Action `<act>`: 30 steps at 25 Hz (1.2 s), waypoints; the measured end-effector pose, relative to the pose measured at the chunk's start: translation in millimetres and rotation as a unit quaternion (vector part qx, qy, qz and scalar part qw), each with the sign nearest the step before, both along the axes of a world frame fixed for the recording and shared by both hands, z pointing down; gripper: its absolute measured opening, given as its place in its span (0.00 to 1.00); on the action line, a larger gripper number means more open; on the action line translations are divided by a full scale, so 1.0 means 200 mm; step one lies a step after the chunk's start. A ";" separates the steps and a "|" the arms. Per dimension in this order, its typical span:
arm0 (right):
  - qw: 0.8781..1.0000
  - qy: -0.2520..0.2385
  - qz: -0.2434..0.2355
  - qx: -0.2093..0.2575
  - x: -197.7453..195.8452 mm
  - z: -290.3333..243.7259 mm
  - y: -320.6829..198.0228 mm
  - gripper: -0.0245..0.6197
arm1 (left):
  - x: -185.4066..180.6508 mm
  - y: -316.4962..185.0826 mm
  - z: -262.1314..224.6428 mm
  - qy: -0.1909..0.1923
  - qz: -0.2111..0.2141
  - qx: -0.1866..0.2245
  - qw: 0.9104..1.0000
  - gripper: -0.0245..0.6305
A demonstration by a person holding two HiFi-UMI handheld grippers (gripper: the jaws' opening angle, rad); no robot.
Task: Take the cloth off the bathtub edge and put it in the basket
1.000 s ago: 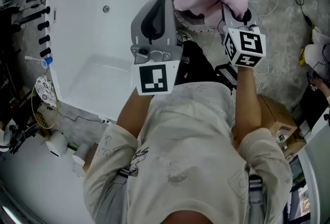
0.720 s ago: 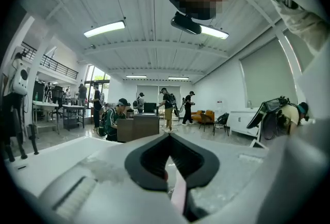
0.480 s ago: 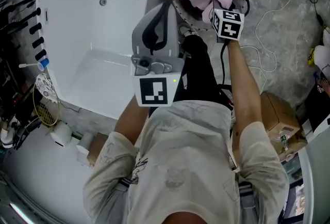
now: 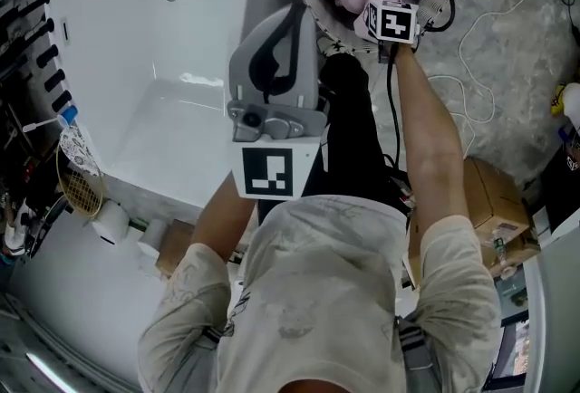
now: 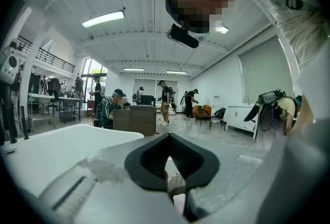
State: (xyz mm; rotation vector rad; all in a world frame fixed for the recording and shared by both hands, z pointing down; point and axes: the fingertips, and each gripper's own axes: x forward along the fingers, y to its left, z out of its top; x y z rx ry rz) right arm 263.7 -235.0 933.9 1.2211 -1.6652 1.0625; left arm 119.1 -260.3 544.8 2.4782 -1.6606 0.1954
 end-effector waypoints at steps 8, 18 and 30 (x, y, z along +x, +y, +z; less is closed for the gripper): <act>0.999 0.010 -0.038 0.006 -0.02 0.05 0.04 0.52 | 0.04 -0.01 0.00 0.001 -0.008 -0.001 1.000 0.04; 0.997 0.011 -0.075 0.019 -0.05 -0.09 0.05 0.54 | -0.03 0.01 -0.10 0.006 -0.027 0.012 1.000 0.04; 0.993 0.008 -0.107 0.047 -0.16 -0.39 0.11 0.54 | -0.27 0.13 -0.37 0.009 -0.088 0.042 0.995 0.04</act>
